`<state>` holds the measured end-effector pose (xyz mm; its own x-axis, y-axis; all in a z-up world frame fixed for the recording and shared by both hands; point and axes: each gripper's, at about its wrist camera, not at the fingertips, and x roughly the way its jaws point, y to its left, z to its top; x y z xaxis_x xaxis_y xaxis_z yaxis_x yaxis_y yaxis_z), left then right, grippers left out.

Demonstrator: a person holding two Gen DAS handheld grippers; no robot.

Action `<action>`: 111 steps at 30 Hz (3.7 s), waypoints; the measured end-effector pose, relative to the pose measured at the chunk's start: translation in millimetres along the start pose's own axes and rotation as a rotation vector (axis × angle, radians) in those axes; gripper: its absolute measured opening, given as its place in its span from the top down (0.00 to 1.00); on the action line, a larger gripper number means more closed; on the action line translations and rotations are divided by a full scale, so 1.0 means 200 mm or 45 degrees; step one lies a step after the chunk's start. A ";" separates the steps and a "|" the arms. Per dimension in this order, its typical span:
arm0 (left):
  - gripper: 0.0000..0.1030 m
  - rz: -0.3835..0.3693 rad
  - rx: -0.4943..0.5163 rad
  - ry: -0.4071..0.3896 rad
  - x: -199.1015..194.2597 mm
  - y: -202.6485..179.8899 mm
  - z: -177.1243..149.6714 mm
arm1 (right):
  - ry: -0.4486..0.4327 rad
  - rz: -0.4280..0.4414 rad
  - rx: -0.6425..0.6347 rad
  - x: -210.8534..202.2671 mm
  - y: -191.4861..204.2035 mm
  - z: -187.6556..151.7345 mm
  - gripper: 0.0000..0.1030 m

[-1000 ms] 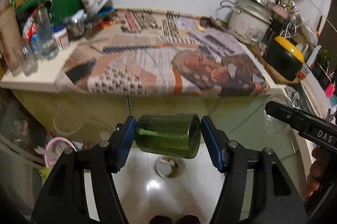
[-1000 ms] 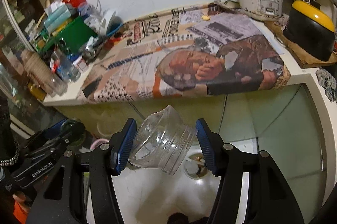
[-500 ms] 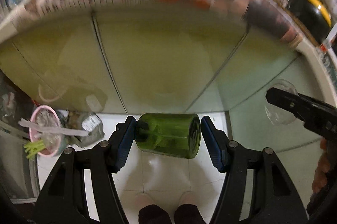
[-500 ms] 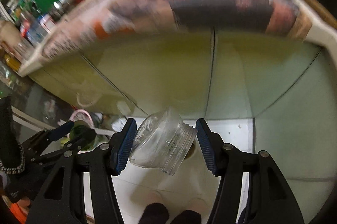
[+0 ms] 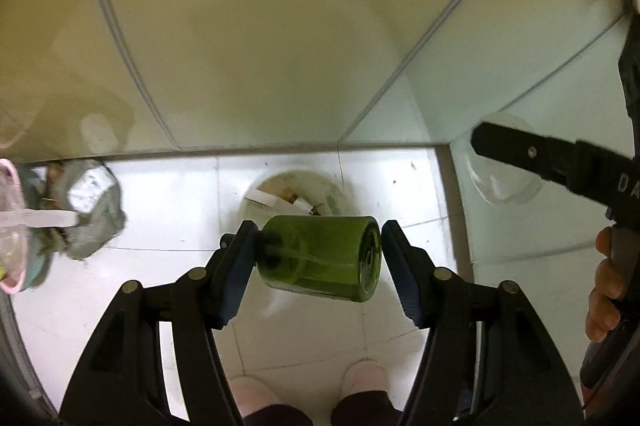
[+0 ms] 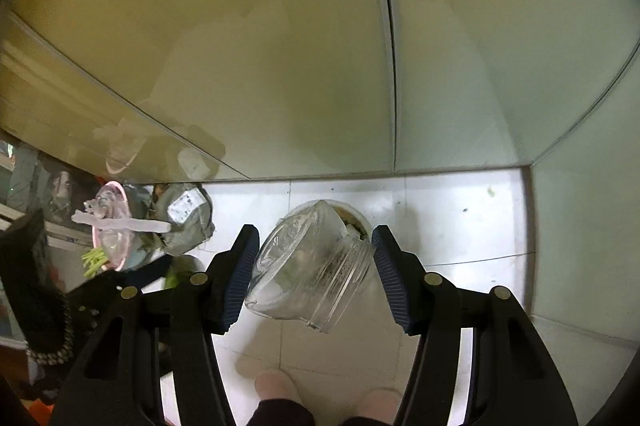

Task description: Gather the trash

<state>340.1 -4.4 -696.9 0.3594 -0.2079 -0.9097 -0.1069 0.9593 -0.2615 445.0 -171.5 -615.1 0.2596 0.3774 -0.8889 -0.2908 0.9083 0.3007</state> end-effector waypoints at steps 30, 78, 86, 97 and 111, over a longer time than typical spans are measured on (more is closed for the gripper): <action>0.34 0.007 0.056 0.081 0.41 0.06 -0.14 | -0.008 0.034 -0.005 0.26 -0.14 -0.08 0.43; 0.01 0.052 0.221 -1.089 -3.77 -0.83 -0.58 | -1.090 -0.129 -0.362 -3.17 1.22 -0.64 0.03; 0.01 0.053 0.243 -1.096 -3.78 -0.84 -0.63 | -1.075 -0.129 -0.340 -3.18 1.22 -0.68 0.03; 0.01 0.048 0.264 -1.085 -3.77 -0.86 -0.64 | -1.059 -0.131 -0.326 -3.19 1.21 -0.72 0.03; 0.01 0.037 0.265 -1.084 -3.75 -0.83 -0.61 | -1.035 -0.123 -0.320 -3.17 1.23 -0.71 0.03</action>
<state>-25.5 -30.9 -10.1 0.9378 -0.0489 -0.3436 0.0145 0.9947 -0.1021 77.3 -212.5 -26.9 0.8457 0.3998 -0.3536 -0.4041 0.9124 0.0651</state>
